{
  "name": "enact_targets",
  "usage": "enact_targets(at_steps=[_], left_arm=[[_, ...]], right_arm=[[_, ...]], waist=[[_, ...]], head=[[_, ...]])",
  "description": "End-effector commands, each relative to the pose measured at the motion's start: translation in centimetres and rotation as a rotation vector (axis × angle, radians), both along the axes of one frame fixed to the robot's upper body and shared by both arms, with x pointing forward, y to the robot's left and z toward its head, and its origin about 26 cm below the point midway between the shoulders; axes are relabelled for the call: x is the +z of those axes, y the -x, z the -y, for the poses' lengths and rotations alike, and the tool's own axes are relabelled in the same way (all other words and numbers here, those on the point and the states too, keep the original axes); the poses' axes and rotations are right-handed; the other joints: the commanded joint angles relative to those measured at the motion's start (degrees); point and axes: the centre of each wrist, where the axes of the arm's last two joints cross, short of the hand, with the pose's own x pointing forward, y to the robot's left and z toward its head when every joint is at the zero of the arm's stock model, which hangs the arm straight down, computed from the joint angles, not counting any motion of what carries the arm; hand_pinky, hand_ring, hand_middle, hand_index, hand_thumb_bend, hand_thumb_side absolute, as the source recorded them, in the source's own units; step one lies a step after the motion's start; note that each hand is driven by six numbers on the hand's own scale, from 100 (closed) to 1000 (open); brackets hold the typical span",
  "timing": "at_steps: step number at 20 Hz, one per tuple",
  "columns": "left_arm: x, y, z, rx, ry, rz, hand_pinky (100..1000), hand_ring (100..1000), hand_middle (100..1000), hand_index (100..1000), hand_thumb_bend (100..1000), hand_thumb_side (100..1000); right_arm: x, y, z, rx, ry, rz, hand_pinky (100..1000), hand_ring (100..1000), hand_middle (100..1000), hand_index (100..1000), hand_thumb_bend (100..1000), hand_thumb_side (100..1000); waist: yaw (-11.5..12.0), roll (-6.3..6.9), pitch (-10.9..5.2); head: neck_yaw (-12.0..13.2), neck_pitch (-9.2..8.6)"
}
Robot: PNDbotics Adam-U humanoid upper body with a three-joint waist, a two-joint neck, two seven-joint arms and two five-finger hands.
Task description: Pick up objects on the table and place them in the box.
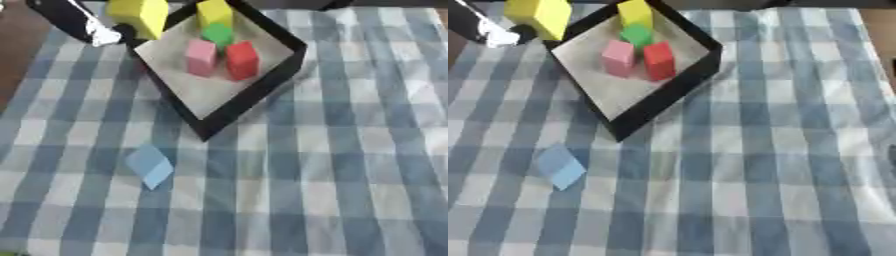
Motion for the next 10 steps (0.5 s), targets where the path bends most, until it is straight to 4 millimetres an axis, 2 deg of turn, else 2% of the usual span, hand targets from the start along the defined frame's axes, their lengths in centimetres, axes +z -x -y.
enact_targets(at_steps=[1, 10], left_arm=[[0.6, -1.1, 1.0, -0.002, 0.012, 0.011, 789, 688, 676, 702, 241, 100], [-2.0, -4.2, 3.7, -0.010, -0.026, -0.075, 788, 688, 675, 704, 277, 100]], right_arm=[[1.6, 0.2, 0.0, 0.016, 0.039, 0.044, 810, 805, 714, 836, 100, 677], [2.3, 0.1, -0.6, 0.040, 0.026, 0.063, 810, 805, 715, 835, 100, 679]], waist=[[-0.49, 0.72, -2.94], [-1.68, 0.61, -2.73]], head=[[0.10, -0.54], [0.59, -0.70]])
